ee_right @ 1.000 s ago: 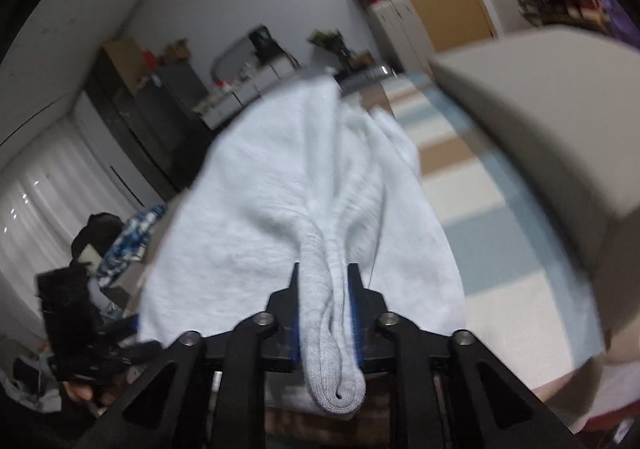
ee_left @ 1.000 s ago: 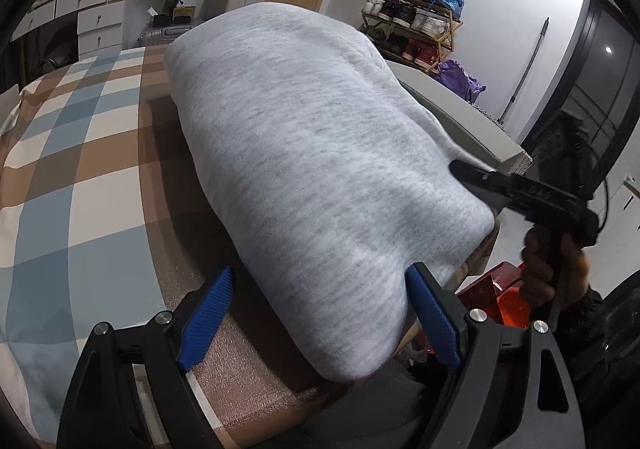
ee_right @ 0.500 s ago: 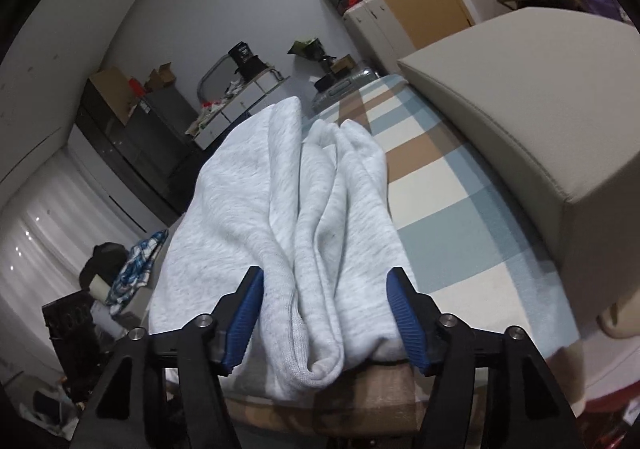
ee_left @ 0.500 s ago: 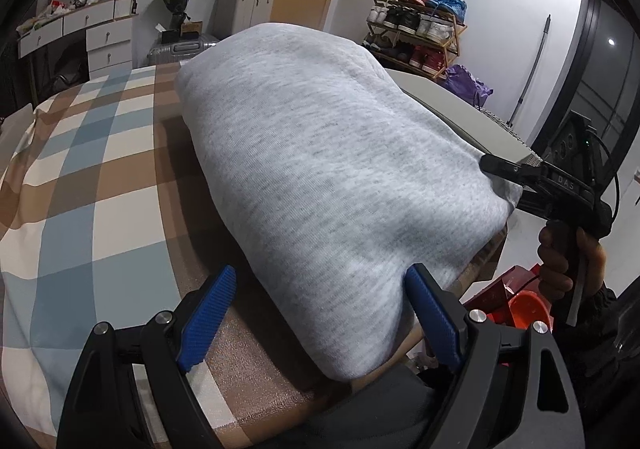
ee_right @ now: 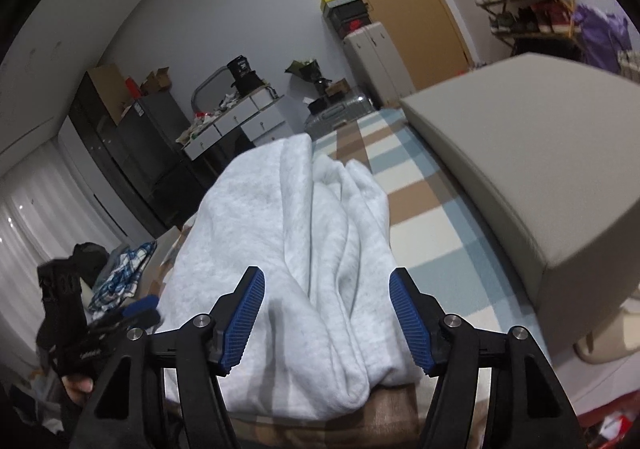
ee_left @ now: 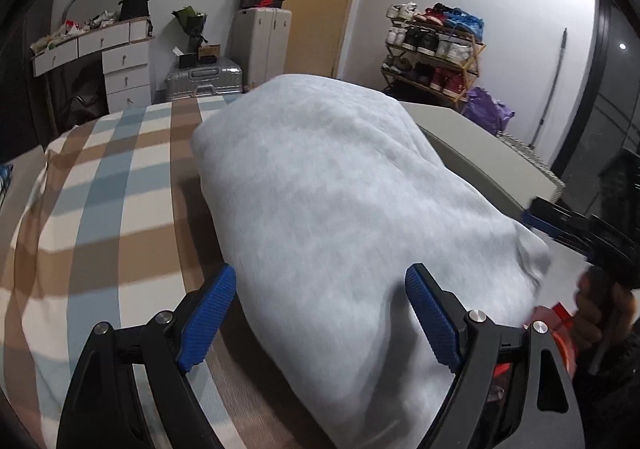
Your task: Fold large clothes
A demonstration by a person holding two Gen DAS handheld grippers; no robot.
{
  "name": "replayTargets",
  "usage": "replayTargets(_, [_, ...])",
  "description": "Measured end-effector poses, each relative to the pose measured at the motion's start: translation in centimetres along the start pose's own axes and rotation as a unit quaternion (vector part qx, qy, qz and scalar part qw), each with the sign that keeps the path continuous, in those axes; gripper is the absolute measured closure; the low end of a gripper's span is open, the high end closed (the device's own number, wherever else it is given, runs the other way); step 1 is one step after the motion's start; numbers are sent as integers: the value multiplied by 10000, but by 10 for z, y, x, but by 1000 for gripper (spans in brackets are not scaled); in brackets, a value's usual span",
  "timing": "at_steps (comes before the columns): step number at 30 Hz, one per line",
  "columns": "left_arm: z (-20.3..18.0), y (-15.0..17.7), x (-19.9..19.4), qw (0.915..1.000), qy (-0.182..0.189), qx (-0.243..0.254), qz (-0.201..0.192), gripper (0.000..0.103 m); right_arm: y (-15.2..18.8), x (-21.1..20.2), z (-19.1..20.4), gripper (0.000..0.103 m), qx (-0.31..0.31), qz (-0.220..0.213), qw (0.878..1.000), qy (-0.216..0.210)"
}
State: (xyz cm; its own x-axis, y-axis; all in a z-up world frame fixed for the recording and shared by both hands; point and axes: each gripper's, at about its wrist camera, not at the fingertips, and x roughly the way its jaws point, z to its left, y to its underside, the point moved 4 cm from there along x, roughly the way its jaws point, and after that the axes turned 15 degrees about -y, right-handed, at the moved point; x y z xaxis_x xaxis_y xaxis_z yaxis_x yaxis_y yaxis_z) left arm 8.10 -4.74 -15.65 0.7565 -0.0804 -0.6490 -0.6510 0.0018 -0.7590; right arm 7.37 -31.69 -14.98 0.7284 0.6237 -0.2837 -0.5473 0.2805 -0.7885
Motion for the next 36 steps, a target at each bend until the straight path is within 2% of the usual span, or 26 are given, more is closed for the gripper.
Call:
replayTargets(6, [0,-19,20,9999,118,-108,-14,19,-6,9,6,37,-62,258,9993,275])
replayTargets(9, [-1,-16,29,9999,122,-77,81,19,-5,15,7,35,-39,401,9985,358])
replayTargets(11, [-3,-13,30,10000,49,-54,35,13,-6,22,8,35,-29,485,9981,383])
replayTargets(16, [-3,-9,29,10000,58,39,47,11,-11,49,11,35,-90,758,9959,494])
replayTargets(18, [-2,-9,29,9999,77,27,67,9,-9,67,11,33,-201,953,9939,509])
replayTargets(20, [-1,-9,30,9999,107,-5,105,6,-3,84,3,30,-287,1229,9892,743])
replayTargets(22, [-1,-12,32,9997,158,-38,188,6,2,95,-8,27,-126,1439,9863,800])
replayTargets(26, [-4,-16,32,9992,259,-7,292,5,-3,89,-17,27,196,1482,9869,599])
replayTargets(30, [-5,-19,30,9985,393,-29,380,5,-8,83,-12,26,252,1531,9852,733])
replayTargets(34, [-1,-25,23,9978,541,-75,378,6,-19,70,2,25,66,1245,9882,893])
replayTargets(36, [7,-30,20,9984,465,-129,301,6,-25,65,4,25,75,1127,9893,920])
